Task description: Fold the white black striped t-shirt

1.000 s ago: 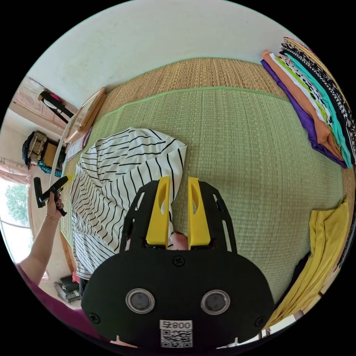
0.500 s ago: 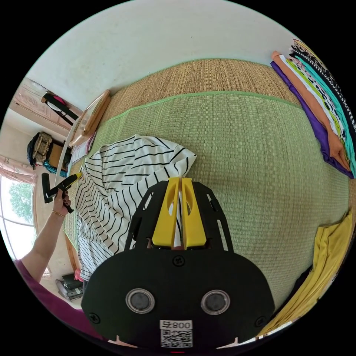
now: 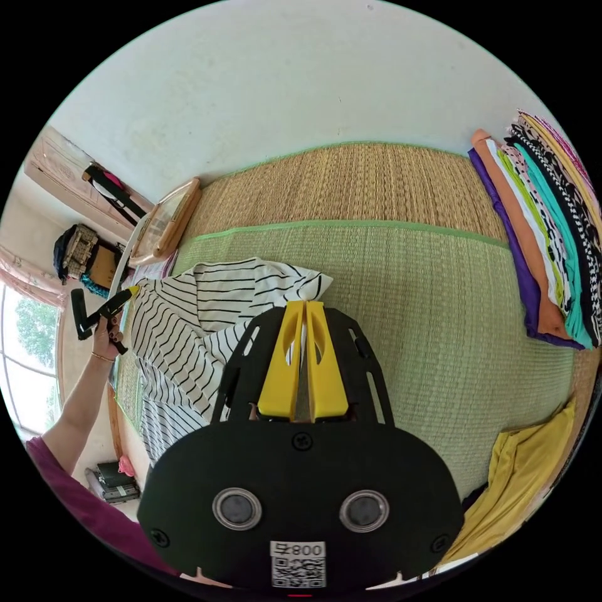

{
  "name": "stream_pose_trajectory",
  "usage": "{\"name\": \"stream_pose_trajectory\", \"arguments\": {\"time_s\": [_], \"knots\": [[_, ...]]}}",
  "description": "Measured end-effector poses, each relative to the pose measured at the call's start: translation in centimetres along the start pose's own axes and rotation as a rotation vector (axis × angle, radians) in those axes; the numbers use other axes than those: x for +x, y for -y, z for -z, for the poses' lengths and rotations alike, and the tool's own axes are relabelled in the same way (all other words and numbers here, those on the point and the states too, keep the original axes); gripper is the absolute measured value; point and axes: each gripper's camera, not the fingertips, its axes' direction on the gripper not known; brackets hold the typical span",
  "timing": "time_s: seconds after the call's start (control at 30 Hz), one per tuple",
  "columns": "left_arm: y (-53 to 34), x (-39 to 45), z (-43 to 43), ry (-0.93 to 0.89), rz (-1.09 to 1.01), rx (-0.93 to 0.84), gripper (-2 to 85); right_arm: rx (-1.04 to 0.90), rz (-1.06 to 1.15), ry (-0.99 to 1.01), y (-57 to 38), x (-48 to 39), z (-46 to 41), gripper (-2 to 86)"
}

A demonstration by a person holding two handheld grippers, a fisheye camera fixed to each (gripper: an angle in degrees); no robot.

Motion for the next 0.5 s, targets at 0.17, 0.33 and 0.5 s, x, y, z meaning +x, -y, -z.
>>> {"name": "stream_pose_trajectory", "arguments": {"time_s": [0.17, 0.33, 0.5], "knots": [[-0.2, -1.8, -2.6, -0.009, 0.082, -0.058, 0.9, -0.06, -0.031, -0.022, 1.7, 0.8, -3.2, 0.4], [-1.1, -2.4, -3.5, -0.012, 0.125, -0.07, 2.3, -0.096, -0.12, 0.057, 1.6, 3.6, -5.7, 0.7], [-2.0, -0.3, -1.4, -0.028, 0.043, -0.025, 3.3, -0.007, -0.094, 0.059, -0.1, 3.9, -1.5, 0.6]]}}
